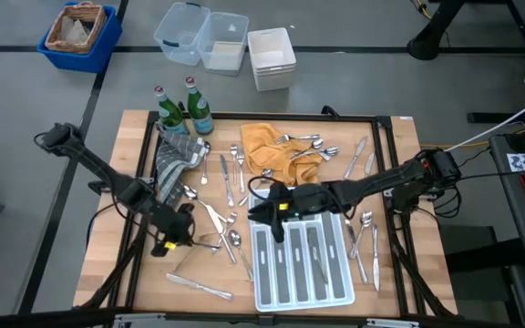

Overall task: Sort silverware
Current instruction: Put the fork into the silverware tray

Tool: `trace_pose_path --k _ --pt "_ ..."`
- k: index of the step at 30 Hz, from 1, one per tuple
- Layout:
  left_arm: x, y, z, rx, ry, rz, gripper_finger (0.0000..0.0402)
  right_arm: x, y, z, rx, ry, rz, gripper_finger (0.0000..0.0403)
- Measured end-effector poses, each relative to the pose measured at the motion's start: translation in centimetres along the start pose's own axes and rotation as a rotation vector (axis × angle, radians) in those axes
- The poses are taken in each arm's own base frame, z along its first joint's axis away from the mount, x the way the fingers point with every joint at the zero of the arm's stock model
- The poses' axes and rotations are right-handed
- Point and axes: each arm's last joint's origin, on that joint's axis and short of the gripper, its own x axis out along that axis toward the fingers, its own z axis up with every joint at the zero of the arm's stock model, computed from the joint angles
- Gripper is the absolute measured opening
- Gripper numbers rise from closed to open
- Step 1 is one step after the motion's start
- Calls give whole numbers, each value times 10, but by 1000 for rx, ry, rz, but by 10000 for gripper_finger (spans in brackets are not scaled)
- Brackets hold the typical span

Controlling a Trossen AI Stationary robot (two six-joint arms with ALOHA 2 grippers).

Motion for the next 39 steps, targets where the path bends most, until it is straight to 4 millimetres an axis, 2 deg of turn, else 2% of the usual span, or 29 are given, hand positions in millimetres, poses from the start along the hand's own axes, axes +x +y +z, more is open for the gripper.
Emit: trace_pose_path --k 3,14,24,31,39 --pt "-2 8 8 -111 -34 -31 13 0 -2 2 -121 -10 9 92" --pt "-15 38 46 -630 -328 -170 14 0 -1 2 -565 -11 11 92" --pt "-21 54 51 -1086 -353 -237 14 0 -5 4 -879 -18 -126 92" --pt "-20 61 56 -1248 -394 -268 14 0 -8 3 -962 11 -135 92" --pt "-2 68 67 -1309 -430 -324 14 1 -14 2 -962 41 -134 92"
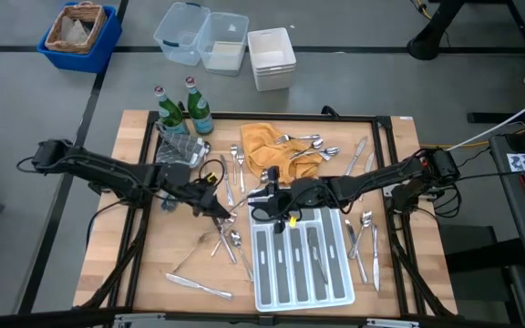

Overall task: Sort silverware
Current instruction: Put the fork into the silverware tray

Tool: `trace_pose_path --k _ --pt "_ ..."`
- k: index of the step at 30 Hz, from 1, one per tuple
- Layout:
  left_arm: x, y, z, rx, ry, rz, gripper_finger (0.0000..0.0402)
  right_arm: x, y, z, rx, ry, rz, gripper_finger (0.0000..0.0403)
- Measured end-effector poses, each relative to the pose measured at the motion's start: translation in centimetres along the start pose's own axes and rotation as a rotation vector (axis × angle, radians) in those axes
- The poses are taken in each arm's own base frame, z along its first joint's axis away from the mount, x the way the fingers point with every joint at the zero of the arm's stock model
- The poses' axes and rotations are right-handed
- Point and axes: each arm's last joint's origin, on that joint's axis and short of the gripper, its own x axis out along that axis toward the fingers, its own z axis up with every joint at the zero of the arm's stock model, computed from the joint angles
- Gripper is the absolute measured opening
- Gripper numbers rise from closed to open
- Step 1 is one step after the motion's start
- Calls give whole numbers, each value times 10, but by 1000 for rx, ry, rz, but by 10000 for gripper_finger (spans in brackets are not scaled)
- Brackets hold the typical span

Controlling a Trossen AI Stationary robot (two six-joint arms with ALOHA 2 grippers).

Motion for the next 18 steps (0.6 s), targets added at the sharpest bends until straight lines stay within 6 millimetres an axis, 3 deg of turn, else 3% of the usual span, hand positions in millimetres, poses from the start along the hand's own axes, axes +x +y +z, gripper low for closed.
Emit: trace_pose_path --k 18 --pt "28 7 3 -85 39 -38 14 -1 9 -11 65 93 140 92"
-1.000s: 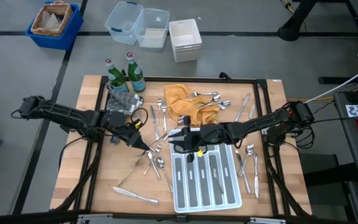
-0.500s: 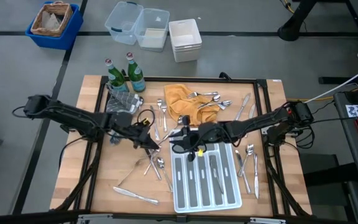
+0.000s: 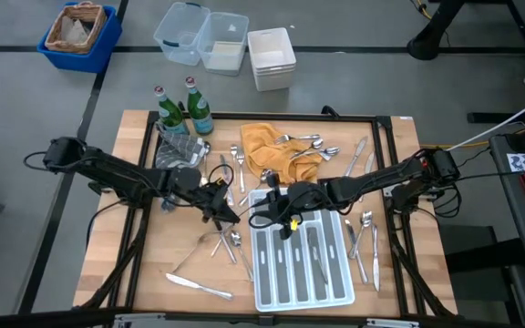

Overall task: Sort silverware
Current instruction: Put the fork into the silverware tray

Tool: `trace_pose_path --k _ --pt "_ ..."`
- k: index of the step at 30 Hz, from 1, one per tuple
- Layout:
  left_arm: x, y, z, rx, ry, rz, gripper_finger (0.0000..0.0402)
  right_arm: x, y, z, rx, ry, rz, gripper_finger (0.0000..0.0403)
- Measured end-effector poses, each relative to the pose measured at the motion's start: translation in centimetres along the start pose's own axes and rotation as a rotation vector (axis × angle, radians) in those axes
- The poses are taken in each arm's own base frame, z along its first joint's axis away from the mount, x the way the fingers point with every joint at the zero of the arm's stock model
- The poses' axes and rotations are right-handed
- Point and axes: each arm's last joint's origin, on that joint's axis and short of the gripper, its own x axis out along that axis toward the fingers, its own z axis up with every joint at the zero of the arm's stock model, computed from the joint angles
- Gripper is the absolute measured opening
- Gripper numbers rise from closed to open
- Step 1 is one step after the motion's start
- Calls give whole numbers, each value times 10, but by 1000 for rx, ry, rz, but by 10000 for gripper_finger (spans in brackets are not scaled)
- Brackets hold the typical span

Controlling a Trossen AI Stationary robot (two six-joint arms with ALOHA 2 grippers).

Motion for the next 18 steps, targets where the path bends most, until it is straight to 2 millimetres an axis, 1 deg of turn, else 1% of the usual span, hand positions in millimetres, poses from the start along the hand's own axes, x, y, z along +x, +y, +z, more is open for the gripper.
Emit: trace_pose_path --k 10,18 --pt "1 1 -3 -15 13 4 14 0 2 -5 -4 54 23 92" --pt "1 1 -3 -15 12 4 14 1 -8 -11 10 67 16 92"
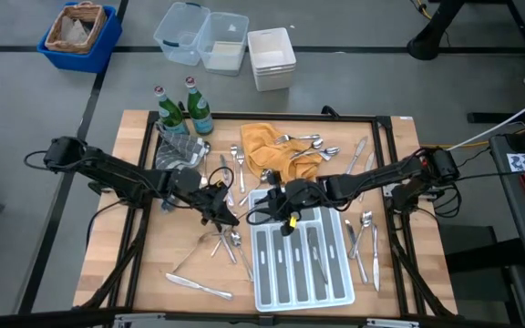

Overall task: Sort silverware
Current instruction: Put the fork into the silverware tray

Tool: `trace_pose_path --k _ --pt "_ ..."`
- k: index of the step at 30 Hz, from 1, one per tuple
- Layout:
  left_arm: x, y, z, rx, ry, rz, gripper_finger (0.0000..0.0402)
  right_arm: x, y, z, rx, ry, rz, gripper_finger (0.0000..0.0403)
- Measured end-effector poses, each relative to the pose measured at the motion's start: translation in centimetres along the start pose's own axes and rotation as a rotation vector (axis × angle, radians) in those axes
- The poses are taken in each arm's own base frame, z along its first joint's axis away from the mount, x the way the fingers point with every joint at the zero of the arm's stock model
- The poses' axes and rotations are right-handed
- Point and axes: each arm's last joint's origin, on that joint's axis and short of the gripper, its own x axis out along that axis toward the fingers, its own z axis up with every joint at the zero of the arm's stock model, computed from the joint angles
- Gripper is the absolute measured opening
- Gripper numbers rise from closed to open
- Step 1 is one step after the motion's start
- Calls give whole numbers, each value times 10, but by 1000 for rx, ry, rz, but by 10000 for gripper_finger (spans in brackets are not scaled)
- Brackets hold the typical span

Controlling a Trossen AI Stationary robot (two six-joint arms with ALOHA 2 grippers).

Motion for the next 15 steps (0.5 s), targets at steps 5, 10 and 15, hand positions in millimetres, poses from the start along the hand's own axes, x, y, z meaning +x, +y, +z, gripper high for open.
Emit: trace_pose_path --k 5,10,15 --pt "0 0 0 0 0 0 14 3 1 -3 1 -2 48 92" --pt "0 0 0 -1 -1 3 14 14 6 -11 -1 19 78 92" --pt "0 2 0 -8 -5 16 14 25 9 -17 -2 35 60 92"
